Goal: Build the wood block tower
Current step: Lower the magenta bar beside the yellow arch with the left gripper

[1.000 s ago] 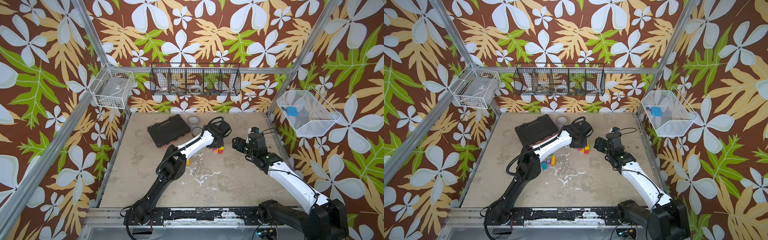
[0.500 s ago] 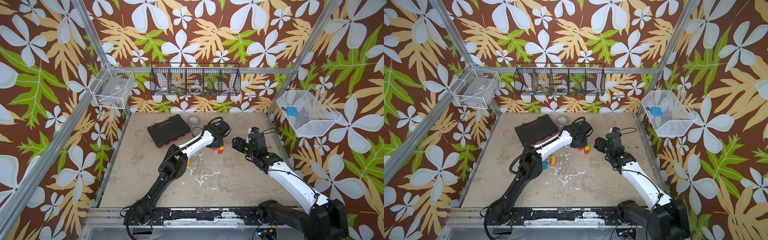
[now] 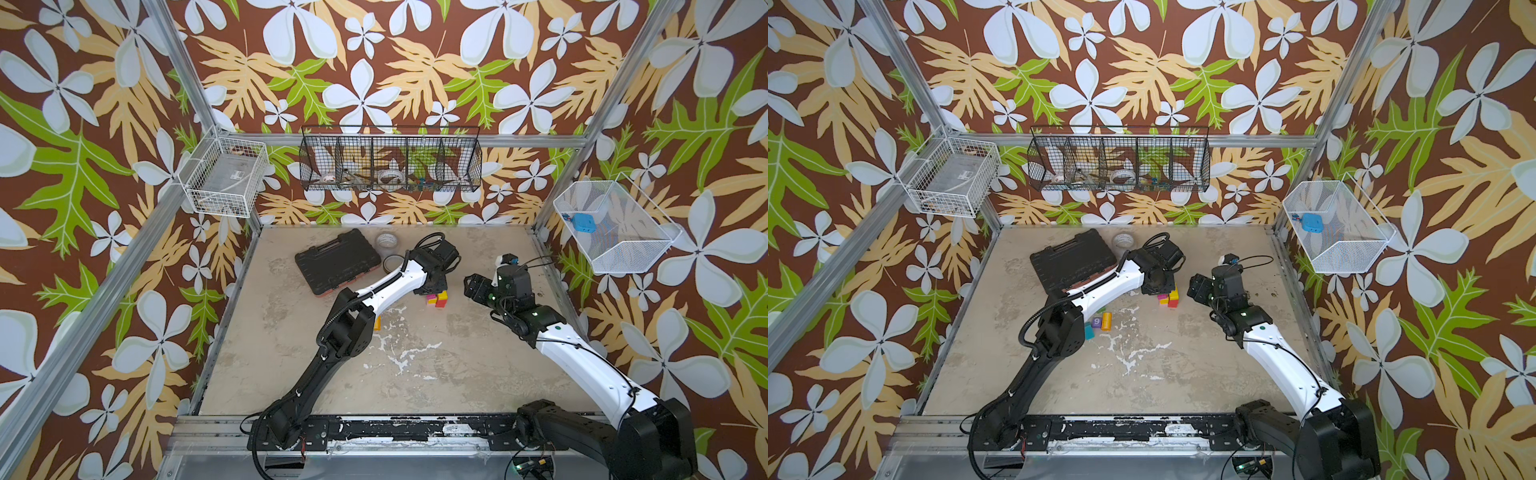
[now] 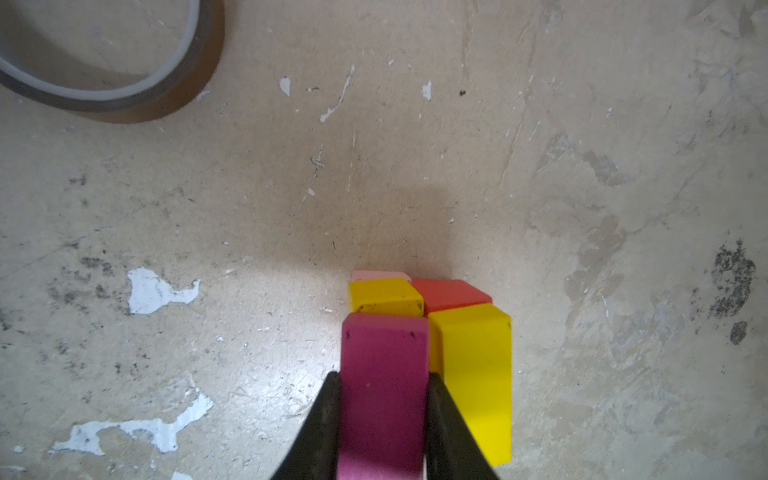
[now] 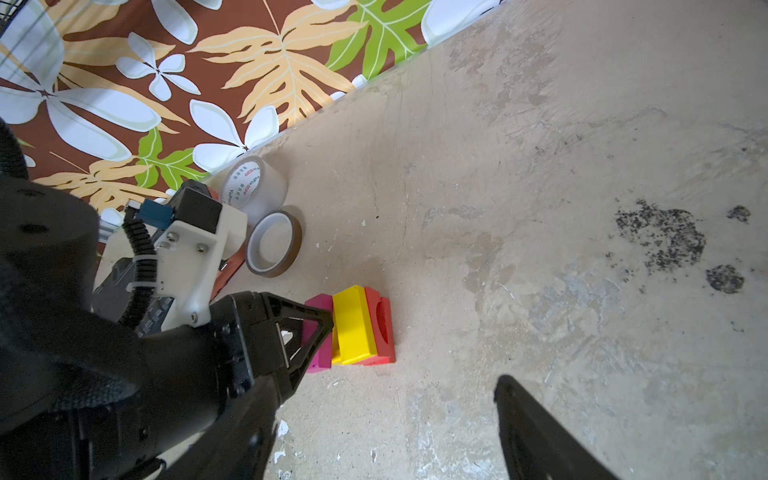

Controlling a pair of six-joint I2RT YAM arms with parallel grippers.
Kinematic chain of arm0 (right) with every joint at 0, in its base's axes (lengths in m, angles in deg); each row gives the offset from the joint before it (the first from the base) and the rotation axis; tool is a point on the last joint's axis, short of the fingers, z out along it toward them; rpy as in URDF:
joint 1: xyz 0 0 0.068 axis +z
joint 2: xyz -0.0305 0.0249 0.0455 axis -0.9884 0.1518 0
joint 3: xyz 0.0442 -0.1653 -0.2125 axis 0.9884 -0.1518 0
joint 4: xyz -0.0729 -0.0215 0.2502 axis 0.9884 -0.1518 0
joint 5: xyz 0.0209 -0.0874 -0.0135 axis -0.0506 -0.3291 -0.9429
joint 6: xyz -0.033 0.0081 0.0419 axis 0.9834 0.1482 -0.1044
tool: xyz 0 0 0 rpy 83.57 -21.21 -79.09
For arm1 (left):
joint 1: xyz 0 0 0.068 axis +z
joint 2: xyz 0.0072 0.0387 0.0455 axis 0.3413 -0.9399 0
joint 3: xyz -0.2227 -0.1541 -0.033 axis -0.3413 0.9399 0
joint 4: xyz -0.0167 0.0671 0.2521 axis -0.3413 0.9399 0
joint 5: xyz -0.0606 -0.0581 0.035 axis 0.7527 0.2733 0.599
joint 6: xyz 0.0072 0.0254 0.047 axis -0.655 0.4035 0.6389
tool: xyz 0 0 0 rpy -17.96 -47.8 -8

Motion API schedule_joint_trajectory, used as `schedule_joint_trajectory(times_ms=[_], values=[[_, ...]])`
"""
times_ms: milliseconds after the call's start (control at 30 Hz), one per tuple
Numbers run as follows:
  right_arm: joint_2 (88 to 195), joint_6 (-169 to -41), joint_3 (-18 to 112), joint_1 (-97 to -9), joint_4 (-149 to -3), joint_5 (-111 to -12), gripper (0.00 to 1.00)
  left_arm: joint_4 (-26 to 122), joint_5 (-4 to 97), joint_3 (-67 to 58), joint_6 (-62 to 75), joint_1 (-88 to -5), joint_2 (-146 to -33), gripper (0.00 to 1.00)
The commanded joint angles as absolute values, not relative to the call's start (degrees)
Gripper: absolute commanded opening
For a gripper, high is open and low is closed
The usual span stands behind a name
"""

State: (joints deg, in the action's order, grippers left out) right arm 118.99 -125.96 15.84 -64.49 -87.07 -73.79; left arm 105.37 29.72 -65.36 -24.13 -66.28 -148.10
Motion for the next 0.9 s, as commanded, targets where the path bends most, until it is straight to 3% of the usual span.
schedule_joint_trajectory(times_ms=[0,500,600,767,867], values=[[118.9,-126.1,16.3,-64.5,-86.4,-73.8,0.82,105.0,29.9,-65.8,-25.2,-66.1,-148.8,0.0],[119.6,-126.1,16.5,-64.5,-86.4,-73.4,0.82,104.9,31.0,-65.8,-25.2,-66.0,-148.8,0.0],[119.7,-126.1,16.5,-64.5,-86.4,-73.3,0.82,105.5,30.0,-65.8,-25.3,-65.9,-148.4,0.05],[119.9,-126.1,16.6,-64.5,-86.4,-73.3,0.82,106.4,27.8,-65.6,-25.1,-66.0,-147.8,0.29],[120.1,-126.1,16.6,-64.5,-86.3,-73.2,0.82,106.3,28.0,-65.6,-24.8,-66.0,-147.7,0.33]])
